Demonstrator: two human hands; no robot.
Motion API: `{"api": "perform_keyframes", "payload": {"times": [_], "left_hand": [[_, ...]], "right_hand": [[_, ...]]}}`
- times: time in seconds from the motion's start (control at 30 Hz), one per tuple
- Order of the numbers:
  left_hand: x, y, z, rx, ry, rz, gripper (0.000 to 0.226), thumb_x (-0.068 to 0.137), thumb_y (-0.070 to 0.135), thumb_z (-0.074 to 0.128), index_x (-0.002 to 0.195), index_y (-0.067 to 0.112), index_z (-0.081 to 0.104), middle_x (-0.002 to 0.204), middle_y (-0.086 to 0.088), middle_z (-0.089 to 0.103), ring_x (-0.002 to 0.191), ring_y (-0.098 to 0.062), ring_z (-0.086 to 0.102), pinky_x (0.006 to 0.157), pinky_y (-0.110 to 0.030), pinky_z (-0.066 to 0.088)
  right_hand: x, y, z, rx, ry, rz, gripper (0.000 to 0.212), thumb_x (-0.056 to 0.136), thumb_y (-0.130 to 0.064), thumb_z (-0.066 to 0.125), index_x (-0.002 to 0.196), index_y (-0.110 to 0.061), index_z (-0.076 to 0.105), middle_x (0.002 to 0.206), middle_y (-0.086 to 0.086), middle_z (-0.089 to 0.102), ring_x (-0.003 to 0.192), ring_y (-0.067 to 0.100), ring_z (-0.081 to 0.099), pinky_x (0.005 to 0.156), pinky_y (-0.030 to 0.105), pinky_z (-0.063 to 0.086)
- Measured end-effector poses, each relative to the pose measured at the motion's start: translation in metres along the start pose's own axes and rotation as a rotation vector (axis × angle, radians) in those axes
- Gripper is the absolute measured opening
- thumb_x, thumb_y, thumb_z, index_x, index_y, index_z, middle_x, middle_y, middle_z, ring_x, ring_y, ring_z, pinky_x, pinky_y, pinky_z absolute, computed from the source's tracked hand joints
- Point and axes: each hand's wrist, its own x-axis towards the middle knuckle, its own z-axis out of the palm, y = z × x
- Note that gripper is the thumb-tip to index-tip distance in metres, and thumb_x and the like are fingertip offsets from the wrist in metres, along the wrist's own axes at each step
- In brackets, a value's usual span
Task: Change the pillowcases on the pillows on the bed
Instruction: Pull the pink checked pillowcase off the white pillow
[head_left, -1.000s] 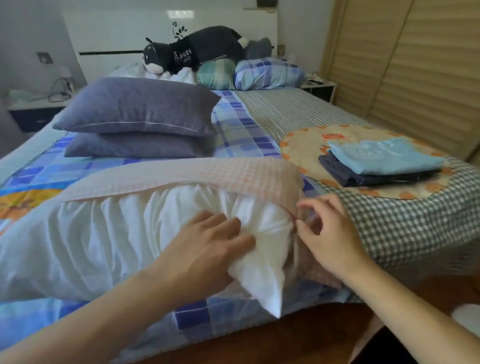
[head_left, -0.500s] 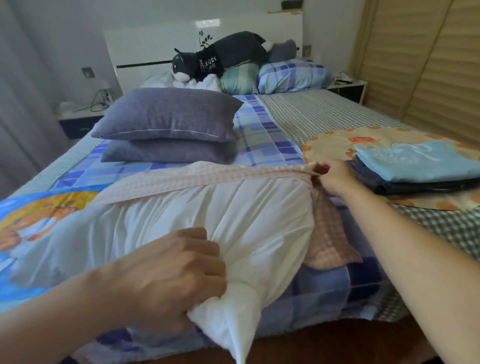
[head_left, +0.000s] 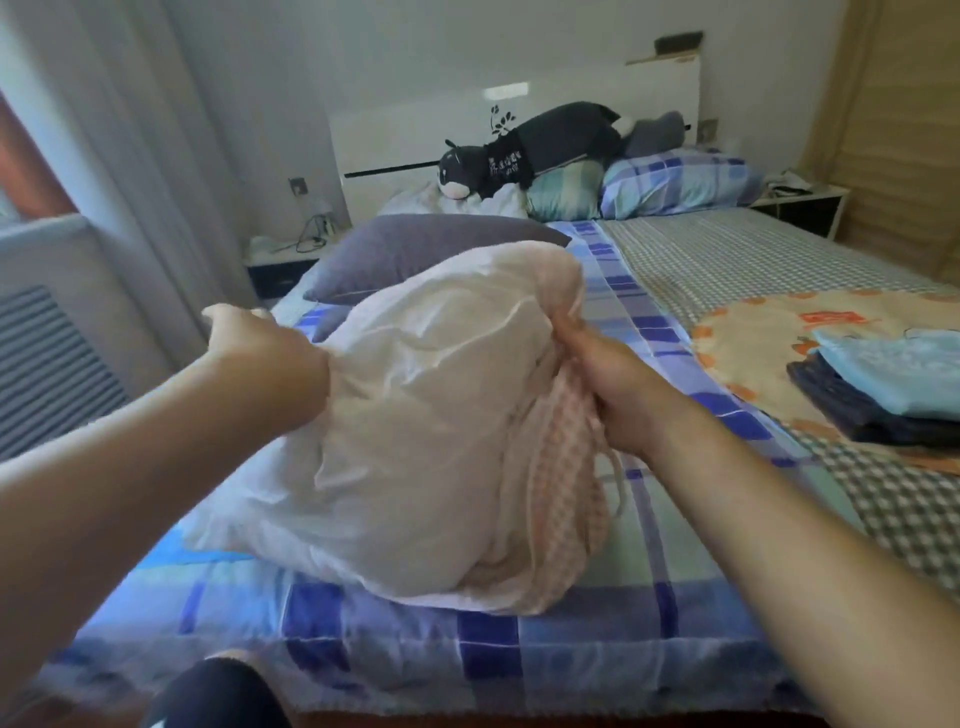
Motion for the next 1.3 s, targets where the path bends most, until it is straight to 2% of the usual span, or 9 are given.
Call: {"api": "perform_keyframes", "payload": {"times": [0.17,0.37,0.53,0.6,0.7,0.87,1.03,1.2,1.3], "left_hand": [[-0.025,0.041,-0.079,-0.790,0.676,-0.172,0.047,0.097,0.055,0.049,0.116,0.014,0.057,0.117,-0.010,0.058,0.110,-0.036,0.059,0.080,-0.044,0.046],[-0.069,0.111,-0.036,-0.869,0.435,0.228,0.041,0.091,0.062,0.053,0.111,0.026,0.050,0.117,-0.004,0.063,0.108,-0.031,0.060,0.079,-0.037,0.040],[-0.123,0.225,-0.009,-0.844,0.169,0.710,0.045,0.057,0.059,0.076,0.080,0.025,0.057,0.066,0.006,0.062,0.053,-0.013,0.063,0.044,-0.021,0.040],[-0.123,0.258,-0.015,-0.839,0.116,0.887,0.052,0.070,0.059,0.077,0.100,0.019,0.062,0.092,-0.004,0.066,0.081,-0.022,0.070,0.068,-0.028,0.056],[-0.109,0.261,-0.017,-1.067,0.301,1.025,0.052,0.092,0.037,0.067,0.137,0.015,0.052,0.138,-0.014,0.050,0.128,-0.033,0.049,0.110,-0.043,0.042],[-0.051,0.188,0.021,-1.197,0.897,0.508,0.034,0.092,0.032,0.059,0.122,0.018,0.064,0.125,-0.005,0.055,0.115,-0.029,0.053,0.098,-0.042,0.045],[0.054,0.138,0.023,-0.966,0.126,0.258,0.060,0.090,0.074,0.036,0.126,0.031,0.058,0.137,-0.007,0.053,0.128,-0.034,0.044,0.107,-0.047,0.038],[0.098,0.171,-0.023,-0.842,0.005,0.486,0.053,0.094,0.063,0.047,0.114,0.016,0.063,0.121,-0.014,0.062,0.114,-0.037,0.055,0.087,-0.040,0.046],[0.120,0.181,-0.040,-0.983,-0.040,0.417,0.030,0.098,0.030,0.046,0.112,0.010,0.064,0.123,-0.015,0.063,0.107,-0.036,0.058,0.077,-0.034,0.040]], "right_hand": [[-0.012,-0.016,0.025,-0.306,-0.001,-0.119,0.036,0.097,-0.048,0.056,0.130,-0.034,0.062,0.119,-0.007,0.072,0.110,0.019,0.068,0.096,0.045,0.055],[-0.022,-0.038,-0.051,-0.755,0.069,-0.115,0.011,0.093,-0.010,0.060,0.096,-0.008,0.070,0.100,0.017,0.073,0.083,0.020,0.062,0.075,0.041,0.048],[0.019,-0.049,-0.056,-1.203,0.241,0.078,0.025,0.094,-0.005,0.049,0.087,-0.017,0.070,0.089,0.010,0.068,0.078,0.028,0.060,0.062,0.031,0.046],[0.031,-0.042,-0.036,-1.307,0.190,0.121,0.023,0.096,-0.006,0.049,0.104,-0.010,0.070,0.105,0.013,0.067,0.097,0.035,0.066,0.074,0.037,0.053],[0.025,-0.018,-0.034,-0.785,0.100,0.208,0.057,0.102,-0.021,0.055,0.154,-0.019,0.033,0.148,0.008,0.047,0.130,0.030,0.053,0.104,0.045,0.046],[-0.018,0.021,-0.034,-0.458,0.200,0.007,0.068,0.096,-0.039,0.064,0.155,-0.027,0.032,0.159,-0.005,0.031,0.144,0.012,0.032,0.112,0.027,0.028],[-0.057,0.070,-0.020,-1.237,0.764,-0.362,0.023,0.091,-0.038,0.063,0.101,-0.018,0.057,0.112,0.008,0.053,0.110,0.031,0.048,0.090,0.043,0.042],[-0.079,0.110,-0.044,-1.508,0.742,0.342,0.087,0.092,-0.074,0.023,0.153,-0.013,0.027,0.131,0.013,0.061,0.121,0.035,0.054,0.103,0.048,0.036],[-0.081,0.108,-0.026,-1.499,0.780,0.101,0.046,0.102,-0.049,0.039,0.122,-0.013,0.058,0.101,0.011,0.071,0.097,0.034,0.063,0.083,0.042,0.036]]}}
